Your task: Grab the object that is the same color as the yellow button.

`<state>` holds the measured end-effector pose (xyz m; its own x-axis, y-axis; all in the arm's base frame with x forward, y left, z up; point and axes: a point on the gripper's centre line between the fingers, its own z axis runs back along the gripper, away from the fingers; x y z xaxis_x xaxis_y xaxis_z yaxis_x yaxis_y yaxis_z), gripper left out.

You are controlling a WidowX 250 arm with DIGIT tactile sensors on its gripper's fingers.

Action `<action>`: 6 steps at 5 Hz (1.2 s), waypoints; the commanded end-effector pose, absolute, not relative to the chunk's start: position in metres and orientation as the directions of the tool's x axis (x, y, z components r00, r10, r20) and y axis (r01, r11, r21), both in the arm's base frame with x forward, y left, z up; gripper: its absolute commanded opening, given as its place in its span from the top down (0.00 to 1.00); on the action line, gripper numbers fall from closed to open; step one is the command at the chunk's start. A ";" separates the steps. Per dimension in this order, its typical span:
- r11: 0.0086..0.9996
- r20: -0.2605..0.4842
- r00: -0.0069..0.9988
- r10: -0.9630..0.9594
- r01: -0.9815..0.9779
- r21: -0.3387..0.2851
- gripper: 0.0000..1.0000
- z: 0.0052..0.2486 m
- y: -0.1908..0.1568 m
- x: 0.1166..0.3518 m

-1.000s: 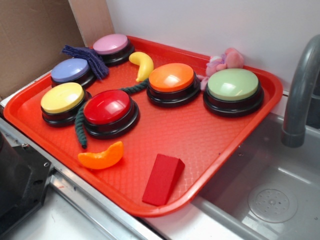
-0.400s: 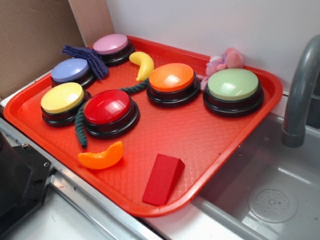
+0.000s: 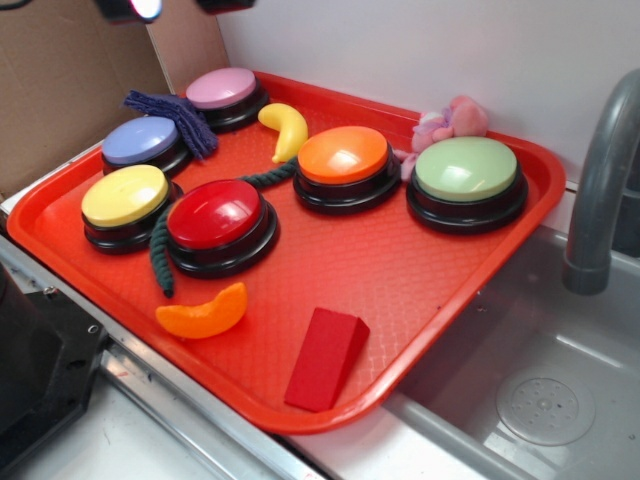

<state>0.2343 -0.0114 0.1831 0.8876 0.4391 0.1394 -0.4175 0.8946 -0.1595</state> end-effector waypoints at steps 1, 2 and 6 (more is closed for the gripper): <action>0.759 0.287 0.704 0.650 -0.617 -0.206 0.00 0.158 0.023 0.306; 0.722 0.312 0.659 0.685 -0.670 -0.170 0.00 0.125 0.035 0.328; 0.685 0.207 0.657 0.725 -0.721 -0.108 0.00 0.045 0.061 0.334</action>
